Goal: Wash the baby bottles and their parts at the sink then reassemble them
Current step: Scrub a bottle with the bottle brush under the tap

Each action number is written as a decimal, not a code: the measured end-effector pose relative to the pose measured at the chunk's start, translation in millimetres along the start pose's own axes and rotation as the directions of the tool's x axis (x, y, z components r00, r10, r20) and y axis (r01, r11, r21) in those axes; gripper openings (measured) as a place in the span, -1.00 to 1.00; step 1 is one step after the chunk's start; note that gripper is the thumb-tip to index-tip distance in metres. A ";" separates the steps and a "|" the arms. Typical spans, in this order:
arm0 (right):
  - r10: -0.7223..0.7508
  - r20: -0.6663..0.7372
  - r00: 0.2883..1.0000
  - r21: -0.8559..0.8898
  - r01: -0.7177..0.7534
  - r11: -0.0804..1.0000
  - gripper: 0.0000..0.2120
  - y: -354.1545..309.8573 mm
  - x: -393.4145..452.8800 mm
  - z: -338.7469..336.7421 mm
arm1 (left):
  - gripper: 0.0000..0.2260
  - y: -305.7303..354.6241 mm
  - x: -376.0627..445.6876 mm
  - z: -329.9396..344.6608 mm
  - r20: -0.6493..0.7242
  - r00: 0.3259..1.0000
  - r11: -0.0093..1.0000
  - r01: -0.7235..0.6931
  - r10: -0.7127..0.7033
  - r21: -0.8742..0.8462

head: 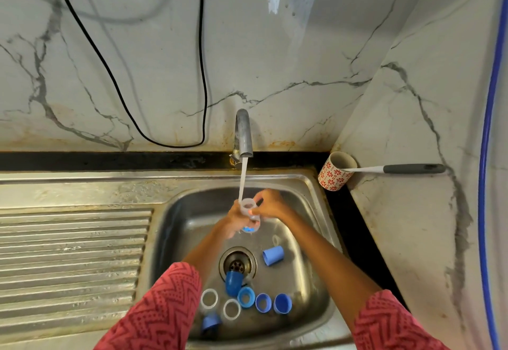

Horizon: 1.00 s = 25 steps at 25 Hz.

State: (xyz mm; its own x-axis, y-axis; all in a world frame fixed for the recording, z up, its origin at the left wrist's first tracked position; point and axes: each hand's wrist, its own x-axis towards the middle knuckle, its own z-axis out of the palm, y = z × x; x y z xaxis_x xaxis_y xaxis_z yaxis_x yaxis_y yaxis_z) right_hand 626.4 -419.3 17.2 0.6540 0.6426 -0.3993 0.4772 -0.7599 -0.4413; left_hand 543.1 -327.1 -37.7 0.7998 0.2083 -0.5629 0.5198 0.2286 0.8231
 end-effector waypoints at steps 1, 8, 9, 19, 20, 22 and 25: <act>0.015 0.050 0.999 -0.007 -0.015 1.000 -0.71 1.4 -2.8 5.3 | -0.64 -6.1 -5.1 -1.7 0.011 1.000 0.999 0.022 -0.023 0.036; 0.033 -0.198 0.980 0.292 0.027 0.956 -0.85 -43.2 7.0 4.8 | -0.76 8.3 -9.1 -29.6 -0.168 0.979 0.963 0.071 -0.118 -0.260; 0.034 -0.201 0.979 0.292 0.027 0.956 -0.85 -43.9 9.3 -3.5 | -0.73 15.6 -5.8 -28.4 -0.132 0.974 0.941 0.134 -0.183 -0.311; -0.039 -0.207 0.977 0.152 0.071 0.986 -0.69 -48.4 59.2 -50.9 | -0.57 28.0 5.7 -10.0 -0.123 0.928 0.900 0.299 -0.352 -0.317; -0.054 -0.195 0.979 0.183 0.090 0.979 -0.66 -51.7 64.7 -48.3 | -0.57 27.5 6.0 -12.6 -0.124 0.930 0.904 0.294 -0.346 -0.311; -0.075 -0.216 0.973 0.229 0.125 0.965 -0.67 -57.2 73.3 -39.4 | -0.52 25.9 11.5 -17.9 -0.125 0.930 0.906 0.296 -0.345 -0.302; -0.032 -0.338 0.941 0.280 0.133 0.951 -0.78 -61.8 81.5 -28.9 | -0.45 25.9 17.5 -18.3 -0.165 0.923 0.925 0.307 -0.347 -0.226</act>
State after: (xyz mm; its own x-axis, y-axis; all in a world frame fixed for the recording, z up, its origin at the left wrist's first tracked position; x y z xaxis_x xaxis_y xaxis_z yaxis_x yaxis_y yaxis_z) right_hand 667.2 -322.8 35.1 0.7984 0.5953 -0.0901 0.3759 -0.6098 -0.6978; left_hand 565.1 -300.2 -27.5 0.5085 0.2698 -0.8177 0.6586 0.4898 0.5712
